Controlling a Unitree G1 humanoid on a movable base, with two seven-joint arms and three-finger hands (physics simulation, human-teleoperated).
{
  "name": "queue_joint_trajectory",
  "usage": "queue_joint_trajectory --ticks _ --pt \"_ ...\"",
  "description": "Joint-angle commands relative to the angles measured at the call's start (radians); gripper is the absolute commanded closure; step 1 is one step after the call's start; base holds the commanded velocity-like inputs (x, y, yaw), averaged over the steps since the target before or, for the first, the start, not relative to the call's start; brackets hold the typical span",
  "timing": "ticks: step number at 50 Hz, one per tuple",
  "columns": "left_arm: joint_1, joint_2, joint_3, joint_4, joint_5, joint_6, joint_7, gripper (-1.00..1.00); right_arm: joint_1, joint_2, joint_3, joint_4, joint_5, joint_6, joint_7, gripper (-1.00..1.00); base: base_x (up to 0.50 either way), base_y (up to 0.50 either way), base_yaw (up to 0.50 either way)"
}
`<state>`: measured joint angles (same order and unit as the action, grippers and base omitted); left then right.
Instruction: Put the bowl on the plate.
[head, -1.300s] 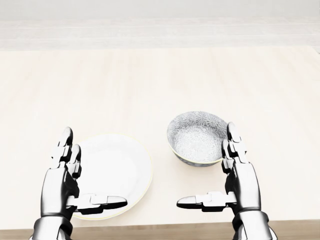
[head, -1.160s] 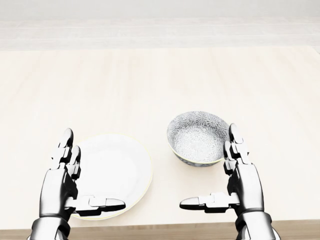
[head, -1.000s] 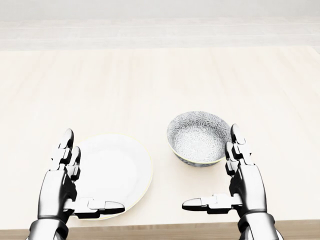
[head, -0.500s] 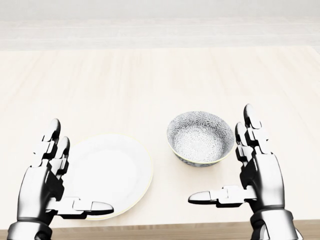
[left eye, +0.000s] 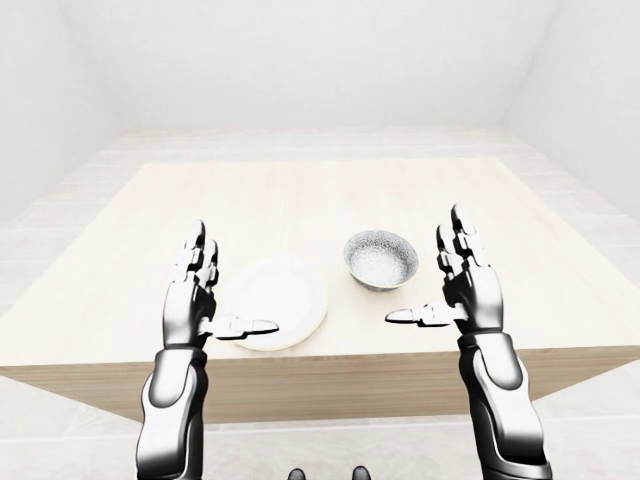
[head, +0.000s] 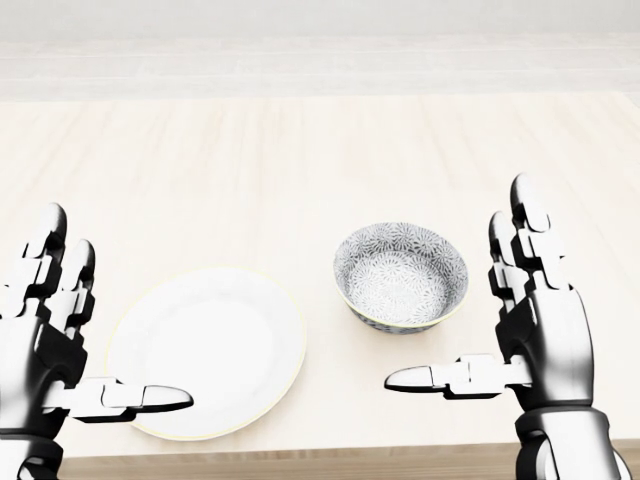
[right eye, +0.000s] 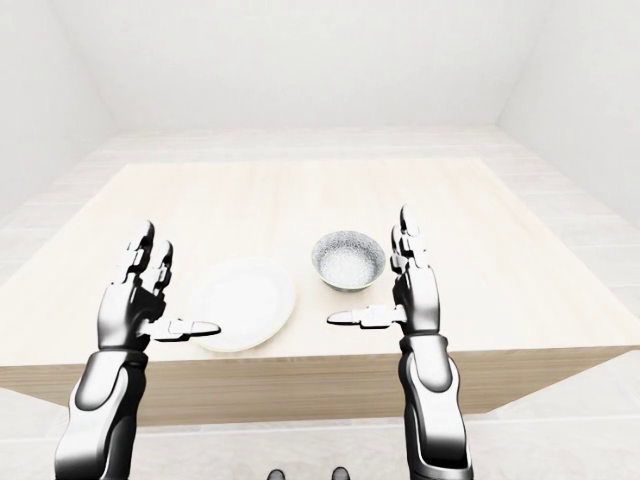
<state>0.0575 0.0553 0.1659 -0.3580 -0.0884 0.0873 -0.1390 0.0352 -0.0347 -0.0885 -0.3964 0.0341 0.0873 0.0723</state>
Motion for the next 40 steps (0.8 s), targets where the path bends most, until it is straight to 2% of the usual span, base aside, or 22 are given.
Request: queue_joint_trajectory --ticks 1,5,14,20,31,40 --pt "0.007 0.008 0.011 -0.009 0.014 0.0 -0.017 -1.0 0.009 0.002 0.007 -0.03 -0.024 0.0 -0.005 -1.0 0.0 0.0 0.0" --pt "0.013 0.005 0.012 -0.025 0.017 0.0 -0.022 -1.0 0.013 0.0 0.003 -0.047 -0.019 0.0 0.006 -1.0 0.0 0.0 0.0" --pt "-0.025 0.004 0.011 0.039 0.035 0.0 -0.015 -1.0 0.012 0.003 0.0 -0.04 -0.022 0.0 0.011 -1.0 0.0 0.41 0.0" --pt "-0.018 0.004 0.01 0.007 0.028 0.0 -0.011 -1.0 0.008 0.003 -0.006 -0.031 -0.023 0.0 0.01 -1.0 0.0 0.42 0.0" --pt "-0.011 0.0 -0.004 -0.026 0.037 0.0 -0.008 -1.0 -0.002 0.002 -0.013 -0.014 -0.015 0.0 0.004 -1.0 0.0 0.02 0.0" --pt "-0.02 -0.002 0.0 -0.027 0.042 0.0 0.002 -1.0 -0.003 -0.001 -0.017 -0.016 -0.018 0.0 0.002 -1.0 -0.02 0.23 0.0"
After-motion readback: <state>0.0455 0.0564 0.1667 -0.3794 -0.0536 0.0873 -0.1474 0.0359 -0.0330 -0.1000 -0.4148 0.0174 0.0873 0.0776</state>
